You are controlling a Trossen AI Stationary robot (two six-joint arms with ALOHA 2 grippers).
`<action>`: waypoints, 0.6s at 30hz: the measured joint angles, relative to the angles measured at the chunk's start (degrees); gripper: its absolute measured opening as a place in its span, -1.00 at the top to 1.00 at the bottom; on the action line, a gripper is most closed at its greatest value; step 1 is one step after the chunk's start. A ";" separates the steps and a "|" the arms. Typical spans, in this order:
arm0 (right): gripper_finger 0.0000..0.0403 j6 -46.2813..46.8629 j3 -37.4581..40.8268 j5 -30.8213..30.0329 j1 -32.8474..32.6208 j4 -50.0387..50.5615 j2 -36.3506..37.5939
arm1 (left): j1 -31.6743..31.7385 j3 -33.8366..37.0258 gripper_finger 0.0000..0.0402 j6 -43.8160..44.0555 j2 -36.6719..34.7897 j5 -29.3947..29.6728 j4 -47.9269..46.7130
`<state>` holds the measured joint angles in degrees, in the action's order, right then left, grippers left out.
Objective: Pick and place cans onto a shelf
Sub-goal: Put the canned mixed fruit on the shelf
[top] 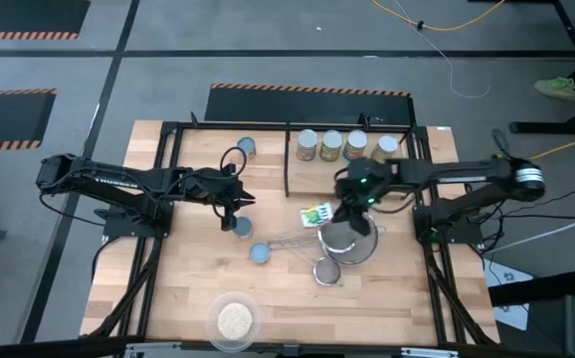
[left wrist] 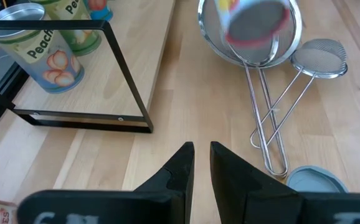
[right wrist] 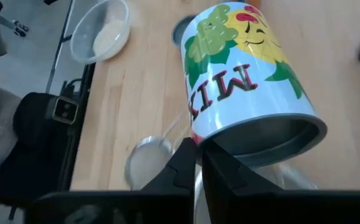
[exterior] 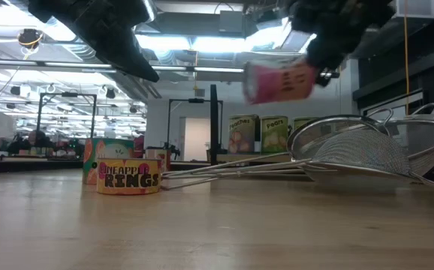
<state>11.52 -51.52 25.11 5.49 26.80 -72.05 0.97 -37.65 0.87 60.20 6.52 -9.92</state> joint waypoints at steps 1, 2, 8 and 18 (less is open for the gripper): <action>0.92 0.23 -0.59 -0.55 0.29 3.23 1.76 | 0.00 0.00 0.78 0.01 0.00 0.00 0.00; 0.92 0.33 -1.54 -1.95 0.43 6.57 3.23 | 0.01 0.00 0.78 0.01 0.00 0.01 -0.01; 0.92 -1.46 -12.15 -14.15 0.62 27.86 7.11 | 0.00 0.00 0.78 -0.01 0.00 0.44 0.03; 0.92 -5.85 -30.56 -27.58 0.74 51.75 0.44 | 0.02 0.00 0.78 -0.20 0.00 1.73 0.08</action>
<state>5.67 -82.07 -2.47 6.23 78.55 -71.62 0.99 -37.65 0.67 60.20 8.25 -9.85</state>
